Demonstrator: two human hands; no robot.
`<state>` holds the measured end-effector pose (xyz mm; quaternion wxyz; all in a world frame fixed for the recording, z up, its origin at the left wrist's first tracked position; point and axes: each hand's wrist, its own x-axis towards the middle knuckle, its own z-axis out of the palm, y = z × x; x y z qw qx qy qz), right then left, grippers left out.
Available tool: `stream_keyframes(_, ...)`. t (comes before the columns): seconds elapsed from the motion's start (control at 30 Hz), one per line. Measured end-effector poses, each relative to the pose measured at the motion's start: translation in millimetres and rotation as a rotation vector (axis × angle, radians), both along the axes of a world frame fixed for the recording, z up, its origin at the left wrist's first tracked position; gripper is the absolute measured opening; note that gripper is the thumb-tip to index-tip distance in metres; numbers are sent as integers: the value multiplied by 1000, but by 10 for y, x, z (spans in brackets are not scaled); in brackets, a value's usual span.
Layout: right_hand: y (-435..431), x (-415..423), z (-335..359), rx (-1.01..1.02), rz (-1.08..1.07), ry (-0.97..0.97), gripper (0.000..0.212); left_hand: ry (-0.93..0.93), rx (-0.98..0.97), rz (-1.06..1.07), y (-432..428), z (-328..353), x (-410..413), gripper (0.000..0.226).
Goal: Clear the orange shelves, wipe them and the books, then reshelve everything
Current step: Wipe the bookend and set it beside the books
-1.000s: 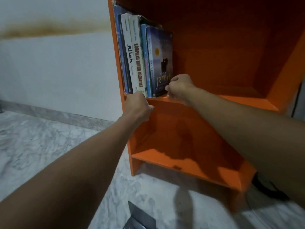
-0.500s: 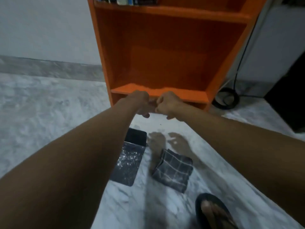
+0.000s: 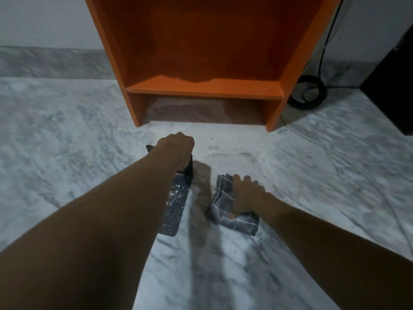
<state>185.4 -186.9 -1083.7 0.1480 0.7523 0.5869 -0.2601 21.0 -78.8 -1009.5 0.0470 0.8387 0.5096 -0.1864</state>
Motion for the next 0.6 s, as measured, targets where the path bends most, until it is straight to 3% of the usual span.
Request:
stream_keyframes(0.2,-43,52,-5,-39,-112,130,84,97,-4,-4,6,-152,-149,28)
stream_keyframes(0.33,-134,108,72,-20,-266,278,53,128,-16,-40,8,-4,-187,32)
stream_keyframes(0.43,-59,256,259,112,-394,329,32,-11,1,-18,52,262,-136,37)
stream_keyframes(0.6,180,696,1034,537,-388,213,32,-459,142,97,88,654,-5,15)
